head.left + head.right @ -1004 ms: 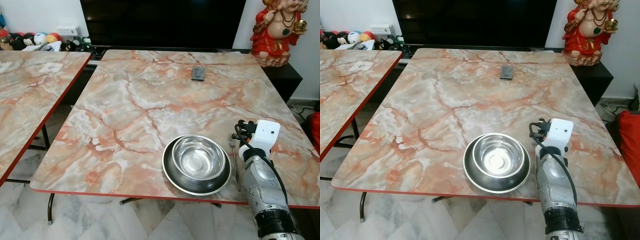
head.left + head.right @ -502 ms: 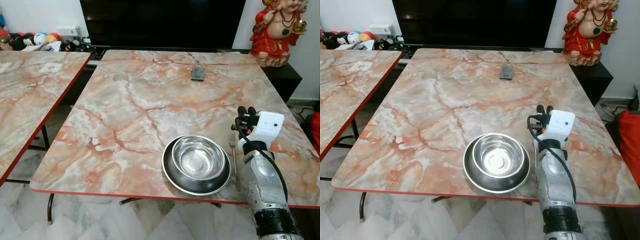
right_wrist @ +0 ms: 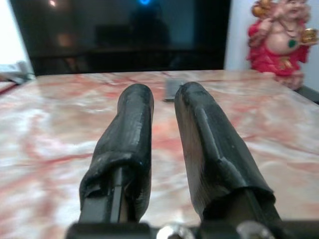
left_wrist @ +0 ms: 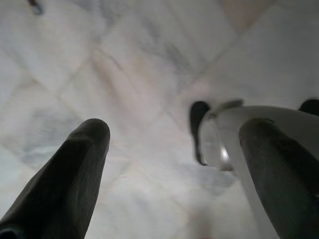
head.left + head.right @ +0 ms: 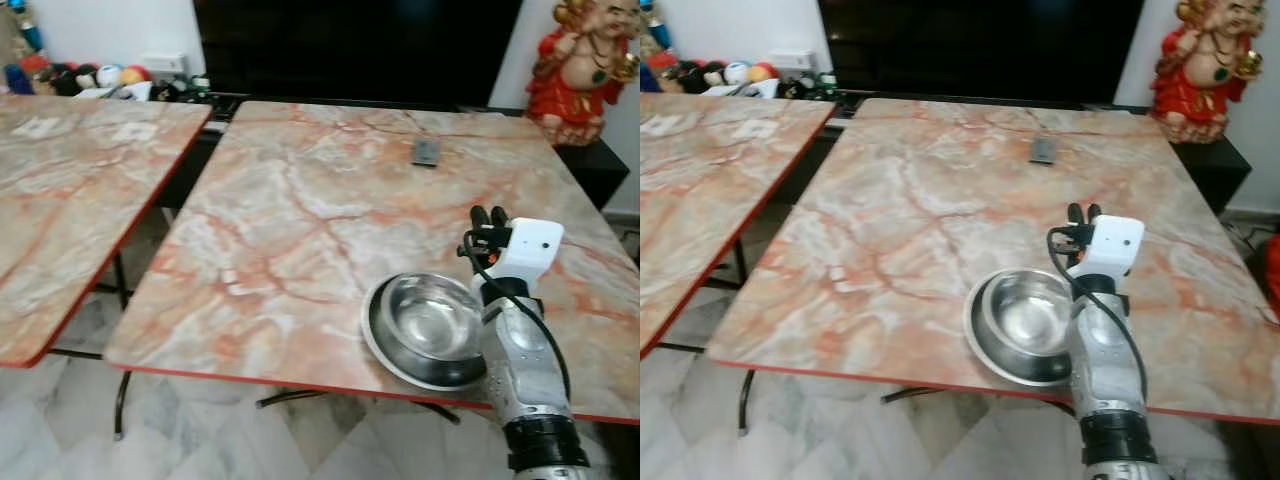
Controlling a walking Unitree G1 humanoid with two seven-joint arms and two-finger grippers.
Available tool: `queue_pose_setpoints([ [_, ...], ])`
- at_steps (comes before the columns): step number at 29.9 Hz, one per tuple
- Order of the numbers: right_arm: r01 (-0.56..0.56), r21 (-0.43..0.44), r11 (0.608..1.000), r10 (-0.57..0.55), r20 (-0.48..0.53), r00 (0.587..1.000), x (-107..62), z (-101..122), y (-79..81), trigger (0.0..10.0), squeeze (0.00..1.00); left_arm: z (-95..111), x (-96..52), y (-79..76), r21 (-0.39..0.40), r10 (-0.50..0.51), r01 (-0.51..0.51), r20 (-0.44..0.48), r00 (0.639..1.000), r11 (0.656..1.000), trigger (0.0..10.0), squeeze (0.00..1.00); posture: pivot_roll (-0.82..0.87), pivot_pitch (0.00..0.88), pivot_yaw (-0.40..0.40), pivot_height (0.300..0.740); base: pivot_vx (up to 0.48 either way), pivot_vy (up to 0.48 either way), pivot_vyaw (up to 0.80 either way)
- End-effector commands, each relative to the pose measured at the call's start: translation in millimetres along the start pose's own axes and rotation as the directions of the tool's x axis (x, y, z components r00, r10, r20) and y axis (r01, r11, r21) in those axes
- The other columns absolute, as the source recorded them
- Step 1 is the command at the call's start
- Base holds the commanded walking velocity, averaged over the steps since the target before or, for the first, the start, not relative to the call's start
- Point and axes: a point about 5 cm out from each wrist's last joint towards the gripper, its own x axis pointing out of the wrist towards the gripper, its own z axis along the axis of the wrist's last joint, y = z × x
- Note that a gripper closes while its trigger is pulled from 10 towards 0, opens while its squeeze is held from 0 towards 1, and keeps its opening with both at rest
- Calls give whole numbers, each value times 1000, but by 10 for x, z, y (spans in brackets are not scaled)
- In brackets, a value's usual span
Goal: Setting the table
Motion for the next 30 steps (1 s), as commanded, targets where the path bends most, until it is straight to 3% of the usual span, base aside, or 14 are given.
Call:
queue_pose_setpoints([
  [1,35,-5,999,-35,30,999,8,69,-109,10000,0,-40,-1,-70,0,-13,13,-19,1000,1000,10000,0,1,50,16,740,0,480,0],
  [9,17,9,1000,-17,46,999,21,89,-32,10000,0,-141,-28,-146,-1,-20,20,-34,999,1000,10000,0,4,40,11,740,0,480,0],
  [22,-20,20,1000,20,32,999,-6,36,99,10000,0,-258,-92,96,-8,9,-9,-66,998,1000,10000,0,11,34,10,740,0,480,0],
  [24,-24,22,999,23,31,999,-6,30,113,10000,0,-225,-93,190,-10,21,-21,-63,998,1000,10000,0,14,34,10,740,0,480,0],
  [30,-28,22,999,28,27,999,-2,26,121,10000,0,-130,-74,274,-10,27,-27,-48,998,1000,10000,0,13,33,11,740,0,480,0],
])
